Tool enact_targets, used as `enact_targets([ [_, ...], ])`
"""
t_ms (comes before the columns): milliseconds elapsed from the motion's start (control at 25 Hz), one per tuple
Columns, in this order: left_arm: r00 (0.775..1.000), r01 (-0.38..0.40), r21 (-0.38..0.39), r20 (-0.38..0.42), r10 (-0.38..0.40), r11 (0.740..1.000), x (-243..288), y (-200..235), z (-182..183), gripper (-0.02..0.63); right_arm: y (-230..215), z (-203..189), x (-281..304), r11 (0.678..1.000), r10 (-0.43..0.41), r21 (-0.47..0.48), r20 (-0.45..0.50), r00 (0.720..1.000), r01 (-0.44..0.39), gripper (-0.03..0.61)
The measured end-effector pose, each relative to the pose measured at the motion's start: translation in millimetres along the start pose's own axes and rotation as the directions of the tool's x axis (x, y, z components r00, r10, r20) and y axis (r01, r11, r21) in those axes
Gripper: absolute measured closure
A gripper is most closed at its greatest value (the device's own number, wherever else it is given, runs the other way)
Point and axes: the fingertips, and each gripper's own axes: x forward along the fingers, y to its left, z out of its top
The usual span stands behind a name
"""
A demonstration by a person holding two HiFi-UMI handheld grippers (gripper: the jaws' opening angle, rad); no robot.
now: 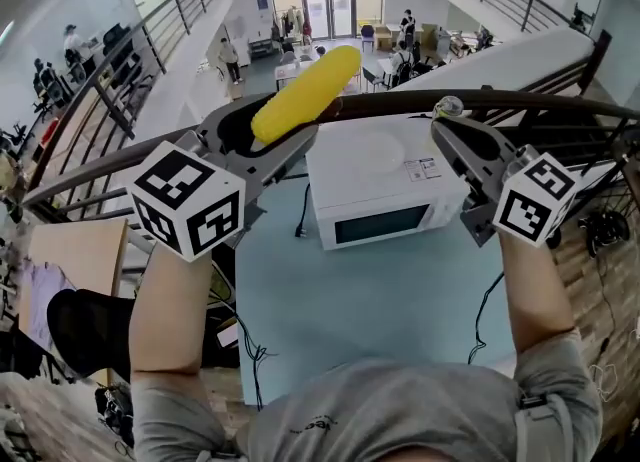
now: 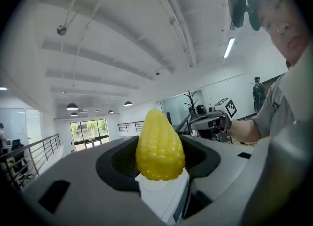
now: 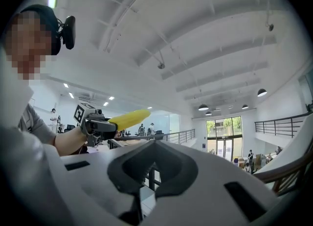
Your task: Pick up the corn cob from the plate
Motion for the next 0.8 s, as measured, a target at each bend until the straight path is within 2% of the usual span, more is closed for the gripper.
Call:
enact_targets([
  [200, 0.999, 0.027, 0.009, 0.017, -0.027, 1.000, -49.8, -24.5, 22.2, 0.357, 50.0, 28.8, -20.0, 1.000, -0.008, -0.009, 0.044, 0.999, 0.008, 0.563],
  [360, 0.999, 0.034, 0.024, 0.023, -0.034, 0.999, -72.2, -51.7, 39.8, 0.357, 71.0, 41.9, -50.5, 1.000, -0.018, -0.017, 0.061, 0.998, 0.019, 0.563],
  [600, 1.000, -0.009, 0.019, 0.018, 0.009, 1.000, -73.5, -118.6, 47.7, 0.357, 71.0, 48.3, -120.2, 0.999, 0.012, -0.032, 0.071, 0.997, -0.010, 0.563],
  [800, 0.998, -0.068, -0.010, 0.011, 0.069, 0.998, -60.9, -187.6, 45.8, 0.357, 51.3, 29.3, -184.1, 0.998, 0.056, 0.002, 0.049, 0.997, -0.056, 0.563],
])
